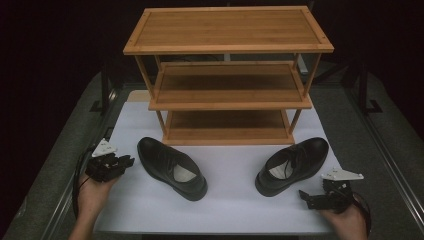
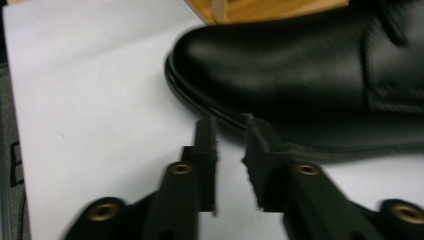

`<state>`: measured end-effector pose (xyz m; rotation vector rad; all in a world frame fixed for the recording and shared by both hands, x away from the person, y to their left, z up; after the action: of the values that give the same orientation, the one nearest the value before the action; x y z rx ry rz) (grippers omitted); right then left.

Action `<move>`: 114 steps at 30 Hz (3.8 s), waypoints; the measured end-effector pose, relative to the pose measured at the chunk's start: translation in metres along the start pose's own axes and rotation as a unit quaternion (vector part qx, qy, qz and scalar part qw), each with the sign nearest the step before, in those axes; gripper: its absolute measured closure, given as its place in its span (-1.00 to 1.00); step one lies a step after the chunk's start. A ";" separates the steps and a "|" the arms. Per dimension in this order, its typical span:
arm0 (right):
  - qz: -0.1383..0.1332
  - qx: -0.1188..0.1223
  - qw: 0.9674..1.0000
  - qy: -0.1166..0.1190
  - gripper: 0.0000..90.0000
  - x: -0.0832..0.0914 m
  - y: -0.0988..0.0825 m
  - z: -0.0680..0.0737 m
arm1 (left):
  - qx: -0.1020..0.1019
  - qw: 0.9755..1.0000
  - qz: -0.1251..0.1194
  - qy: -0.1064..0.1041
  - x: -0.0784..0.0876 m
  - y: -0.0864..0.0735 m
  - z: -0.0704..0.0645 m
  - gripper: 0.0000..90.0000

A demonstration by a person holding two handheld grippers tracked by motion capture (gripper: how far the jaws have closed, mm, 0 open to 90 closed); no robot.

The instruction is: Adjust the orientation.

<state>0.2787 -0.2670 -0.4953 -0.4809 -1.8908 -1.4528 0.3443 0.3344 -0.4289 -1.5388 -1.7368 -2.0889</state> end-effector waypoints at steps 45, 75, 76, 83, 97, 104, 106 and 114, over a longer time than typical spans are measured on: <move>-0.001 -0.001 1.000 0.001 -1.00 0.000 0.000 0.000 | 0.014 1.000 -0.002 -0.012 -0.080 0.033 0.055 1.00; -0.001 -0.002 1.000 0.002 -1.00 0.000 0.000 0.000 | -0.040 0.996 0.008 -0.074 -0.095 0.056 -0.003 1.00; -0.001 -0.002 1.000 0.002 -1.00 0.000 0.000 0.000 | -0.040 0.996 0.008 -0.074 -0.095 0.056 -0.003 1.00; -0.001 -0.002 1.000 0.002 -1.00 0.000 0.000 -0.001 | -0.030 0.995 0.001 -0.099 -0.066 0.034 -0.017 1.00; -0.001 -0.003 1.000 0.002 -1.00 0.000 0.000 0.000 | -0.058 0.986 0.041 -0.151 -0.049 -0.015 -0.079 1.00; -0.002 0.000 1.000 0.002 -1.00 0.000 0.000 -0.001 | -0.065 0.984 0.057 -0.156 -0.058 -0.019 -0.087 1.00; -0.002 0.000 1.000 0.002 -1.00 0.000 0.000 -0.001 | -0.066 0.984 0.060 -0.157 -0.059 -0.019 -0.088 1.00; -0.002 0.000 1.000 0.001 -1.00 0.000 0.000 -0.001 | -0.071 0.984 0.059 -0.150 -0.062 -0.017 -0.088 1.00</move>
<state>0.2791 -0.2676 -0.4953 -0.4754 -1.8907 -1.4540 0.3098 0.2412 -0.4741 -2.0364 -1.5540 -2.0517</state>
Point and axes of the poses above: each handheld gripper's, and its own axes: x roughly backward along the jaws, y roughly out of its top, z roughly to its left, the point moved 5 cm from there along -x, roughly forward along the jaws, and after that the axes turned 12 degrees about -y, right-handed, at the moved point
